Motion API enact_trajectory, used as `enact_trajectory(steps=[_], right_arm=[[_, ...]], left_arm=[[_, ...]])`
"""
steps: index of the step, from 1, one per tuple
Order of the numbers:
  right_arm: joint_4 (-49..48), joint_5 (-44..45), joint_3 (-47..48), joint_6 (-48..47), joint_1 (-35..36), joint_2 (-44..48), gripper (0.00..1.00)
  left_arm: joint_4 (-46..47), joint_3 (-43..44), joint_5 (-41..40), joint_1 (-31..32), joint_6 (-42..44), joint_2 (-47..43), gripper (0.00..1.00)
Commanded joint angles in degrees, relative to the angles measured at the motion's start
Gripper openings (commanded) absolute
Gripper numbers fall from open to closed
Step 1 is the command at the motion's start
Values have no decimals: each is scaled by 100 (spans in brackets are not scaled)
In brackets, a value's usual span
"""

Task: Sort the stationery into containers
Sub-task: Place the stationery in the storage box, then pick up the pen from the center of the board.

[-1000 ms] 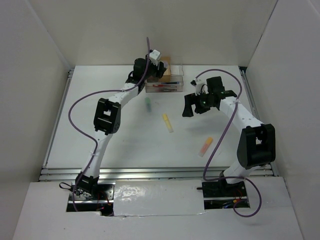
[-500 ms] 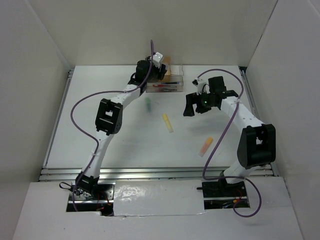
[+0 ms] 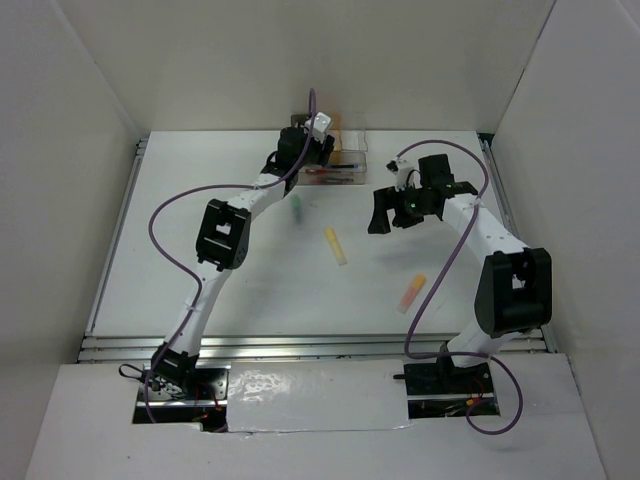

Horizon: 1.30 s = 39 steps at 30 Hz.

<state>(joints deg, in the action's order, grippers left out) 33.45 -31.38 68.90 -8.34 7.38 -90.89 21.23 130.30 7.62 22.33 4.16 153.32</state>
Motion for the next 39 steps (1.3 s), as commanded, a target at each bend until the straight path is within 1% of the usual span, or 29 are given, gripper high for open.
enact_trajectory(steps=[1, 3, 4, 6, 7, 10, 15, 16, 17, 19, 22, 26, 28, 30, 31, 33, 34, 35, 36, 37, 38, 39], right_arm=[[-190, -114, -26, 43, -61, 54, 96], [-181, -114, -26, 34, -61, 54, 96], [-181, -114, -17, 43, -61, 45, 96], [-181, -106, -9, 43, -70, 37, 96], [-181, -114, -9, 43, -70, 45, 96], [-190, -114, 0, 52, -61, 37, 96], [-199, -114, -9, 78, -70, 54, 96], [-199, -106, -17, 78, -61, 54, 96], [-199, -97, -17, 78, -61, 54, 96], [-199, -106, -26, 78, -61, 89, 96], [-207, -88, -26, 60, -61, 142, 96], [-146, -53, 44, 34, -52, 194, 96], [-85, 17, 88, -10, -8, 230, 95], [12, 148, 158, -98, 105, 309, 94], [47, 280, 176, -141, 167, 326, 94], [126, 377, 158, -151, 351, 362, 93], [144, 421, 141, -124, 596, 344, 92], [83, 483, 80, -98, 737, 335, 91], [30, 570, 36, -72, 878, 318, 91], [-40, 649, 1, -28, 1167, 300, 91], [-197, 807, -43, -1, 1344, 196, 90], [-234, 956, -18, 25, 1511, 108, 89]], left_arm=[[381, 259, -94, 17, 146, 14, 43], [408, 233, -103, 17, 120, -3, 49], [417, 224, -103, 17, 102, -12, 55], [460, 171, -120, 26, 76, -56, 63], [469, 171, -120, 44, 67, -82, 69], [522, 136, -129, 52, 49, -161, 77], [601, 75, -102, 88, 41, -346, 84], [619, 66, -103, 79, 49, -390, 91], [619, 66, -111, 88, 49, -434, 93], [627, 31, -138, 88, 49, -504, 95], [863, -240, -173, 88, 32, -793, 94], [865, -461, -190, 44, -73, -1451, 92], [490, -549, -199, 0, -179, -1742, 91], [67, -724, -155, -114, -363, -2260, 91], [-596, -743, -164, -167, -581, -2602, 91], [-1416, -891, -173, -334, -653, -2955, 92], [-1794, -1014, -208, -395, -654, -3322, 92], [-2425, -1198, -295, -526, -619, -3552, 95], [-2596, -1792, -409, -606, -619, -3780, 99], [-2729, -2111, -575, -772, -723, -4313, 99], [-2939, -2479, -725, -887, -794, -4597, 99], [-3071, -3110, -727, -1010, -873, -4844, 99]])
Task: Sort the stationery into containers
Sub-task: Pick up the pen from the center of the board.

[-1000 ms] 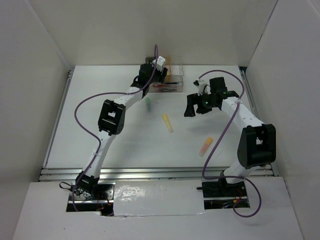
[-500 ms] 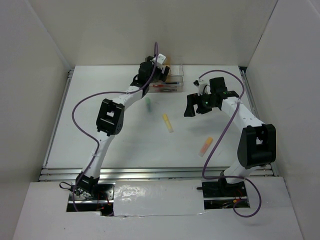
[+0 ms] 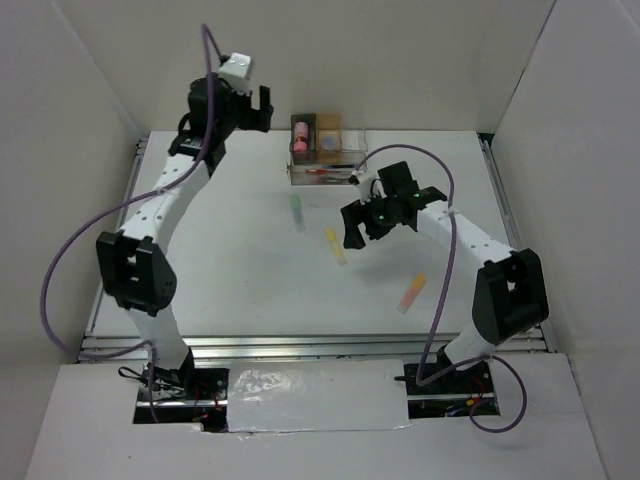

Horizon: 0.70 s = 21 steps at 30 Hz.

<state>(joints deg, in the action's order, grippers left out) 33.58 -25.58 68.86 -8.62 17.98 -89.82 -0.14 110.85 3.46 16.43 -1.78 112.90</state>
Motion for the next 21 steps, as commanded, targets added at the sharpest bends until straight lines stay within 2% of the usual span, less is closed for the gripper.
enact_trajectory(steps=[1, 2, 3, 4, 7, 9, 13, 17, 21], right_arm=[[-238, 674, 161, 106, 844, -322, 85], [-238, 677, 163, 106, 848, -325, 85], [-221, 782, 241, 193, 935, -456, 84], [-168, 931, 425, 246, 1092, -701, 81], [-10, 1125, 804, 431, 1243, -1193, 72], [104, 1266, 1040, 519, 1287, -1501, 65], [148, 1608, 1287, 572, 1463, -1924, 60], [131, 1881, 1411, 572, 1673, -2215, 58], [175, 2048, 1577, 572, 1735, -2531, 54]], left_arm=[[-1387, -1710, -59, -856, -453, -1518, 99], [-1392, -1968, -56, -860, -455, -1525, 99], [-1540, -2214, -22, -982, -516, -1952, 99], [-1768, -2686, 31, -1183, -525, -2174, 99], [-1946, -3357, 137, -1519, -595, -3070, 99], [-1911, -3981, 260, -1625, -622, -3703, 99], [-1700, -4903, 347, -1616, -674, -4495, 99], [-1419, -5345, 576, -1616, -683, -4979, 99], [-1261, -5547, 1172, -1625, -674, -5085, 99]])
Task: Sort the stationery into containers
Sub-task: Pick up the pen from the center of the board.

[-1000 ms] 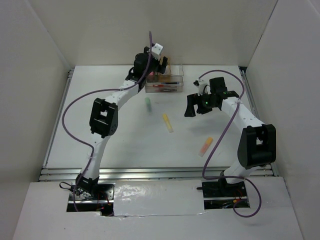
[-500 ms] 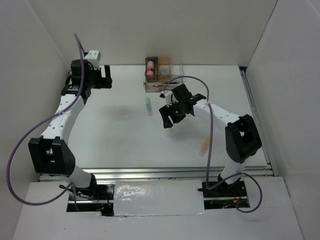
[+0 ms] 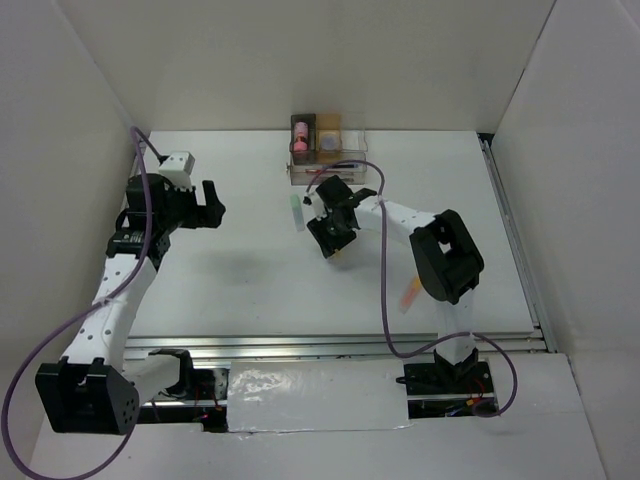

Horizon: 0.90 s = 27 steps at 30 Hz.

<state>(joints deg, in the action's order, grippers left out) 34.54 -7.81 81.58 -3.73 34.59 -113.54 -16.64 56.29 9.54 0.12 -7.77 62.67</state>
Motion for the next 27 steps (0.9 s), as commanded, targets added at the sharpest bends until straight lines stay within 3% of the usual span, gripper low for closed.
enact_trajectory(steps=[1, 9, 15, 19, 22, 25, 27], right_arm=[[87, 298, 332, 57, 83, -204, 53], [17, 720, 253, -269, -4, -406, 45], [-97, 729, 7, -251, -110, -283, 49], [-88, 720, -2, -269, -110, -292, 46], [-106, 632, -37, -313, -128, -266, 28], [-185, 220, -194, -435, -172, -12, 1], [-369, -331, -370, -689, -242, 410, 0]], left_arm=[[468, -153, 680, 14, -93, -80, 99], [899, -548, 1901, -179, -304, -299, 97], [988, -733, 2069, -153, -392, -326, 95], [1023, -795, 2104, -144, -392, -326, 95], [1014, -822, 2210, -118, -339, -335, 94], [961, -848, 2429, -126, -400, -326, 93], [979, -892, 2649, -126, -444, -335, 92]])
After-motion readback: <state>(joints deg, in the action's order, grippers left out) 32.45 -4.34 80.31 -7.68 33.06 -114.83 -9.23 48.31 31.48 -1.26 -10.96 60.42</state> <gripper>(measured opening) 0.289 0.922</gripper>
